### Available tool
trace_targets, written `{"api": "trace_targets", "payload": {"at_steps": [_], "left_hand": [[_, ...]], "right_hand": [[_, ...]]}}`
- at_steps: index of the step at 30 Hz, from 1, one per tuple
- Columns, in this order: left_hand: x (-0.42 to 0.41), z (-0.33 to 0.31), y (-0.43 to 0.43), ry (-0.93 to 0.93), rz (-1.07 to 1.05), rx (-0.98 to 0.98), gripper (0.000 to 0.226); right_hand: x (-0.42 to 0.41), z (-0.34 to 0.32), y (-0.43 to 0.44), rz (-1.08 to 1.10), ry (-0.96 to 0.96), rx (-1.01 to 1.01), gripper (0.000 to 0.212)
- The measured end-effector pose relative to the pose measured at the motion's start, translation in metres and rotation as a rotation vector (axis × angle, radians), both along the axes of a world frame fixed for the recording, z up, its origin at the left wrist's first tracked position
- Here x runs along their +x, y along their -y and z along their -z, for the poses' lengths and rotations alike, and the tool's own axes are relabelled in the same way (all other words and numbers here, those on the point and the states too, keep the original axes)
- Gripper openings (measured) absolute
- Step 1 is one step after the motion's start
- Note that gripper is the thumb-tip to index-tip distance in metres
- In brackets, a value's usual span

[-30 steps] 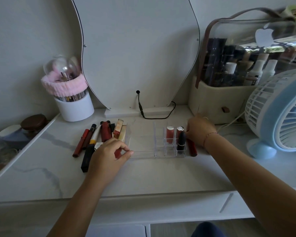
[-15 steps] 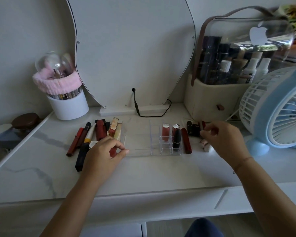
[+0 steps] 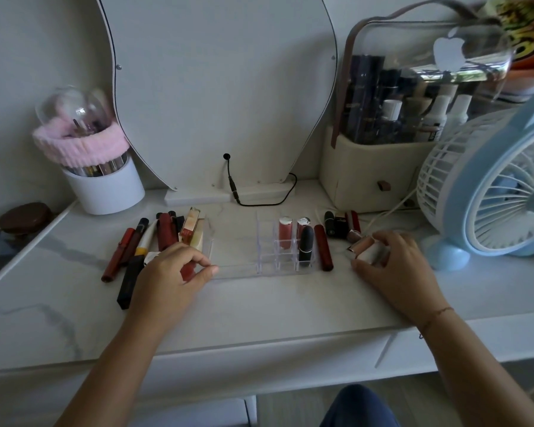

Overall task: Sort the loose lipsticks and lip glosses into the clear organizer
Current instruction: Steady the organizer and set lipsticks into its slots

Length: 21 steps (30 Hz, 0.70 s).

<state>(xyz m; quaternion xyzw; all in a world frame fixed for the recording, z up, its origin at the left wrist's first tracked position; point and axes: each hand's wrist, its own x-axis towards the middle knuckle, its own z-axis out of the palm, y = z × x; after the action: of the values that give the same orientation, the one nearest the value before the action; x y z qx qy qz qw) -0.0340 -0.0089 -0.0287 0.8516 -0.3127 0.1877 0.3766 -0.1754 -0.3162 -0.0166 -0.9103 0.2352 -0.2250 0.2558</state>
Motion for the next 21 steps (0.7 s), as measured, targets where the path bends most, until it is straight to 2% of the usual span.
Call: {"api": "trace_targets", "payload": {"at_steps": [5,9,13,16,18,21], "left_hand": [[-0.001,-0.001,0.001,-0.004,-0.010,-0.001,0.013],[-0.002,-0.001,0.001,-0.014,-0.010,-0.012,0.013],[-0.002,-0.001,0.001,-0.009,-0.009,-0.007,0.013],[-0.002,-0.001,0.001,-0.012,-0.012,-0.018,0.014],[-0.001,0.000,0.001,-0.009,-0.005,-0.018,0.014],[0.000,0.000,0.000,0.004,0.005,-0.012,0.013]], "right_hand": [[-0.007,-0.005,-0.006,-0.067,0.096,-0.024,0.013],[-0.009,-0.007,-0.005,-0.047,0.117,0.005,0.027],[-0.007,-0.006,0.005,0.084,0.019,-0.039,0.017],[-0.008,-0.013,0.004,0.107,0.124,-0.014,0.016],[-0.007,-0.024,-0.002,0.083,0.265,0.114,0.018],[-0.002,-0.039,-0.014,-0.053,0.367,0.428,0.025]]}}
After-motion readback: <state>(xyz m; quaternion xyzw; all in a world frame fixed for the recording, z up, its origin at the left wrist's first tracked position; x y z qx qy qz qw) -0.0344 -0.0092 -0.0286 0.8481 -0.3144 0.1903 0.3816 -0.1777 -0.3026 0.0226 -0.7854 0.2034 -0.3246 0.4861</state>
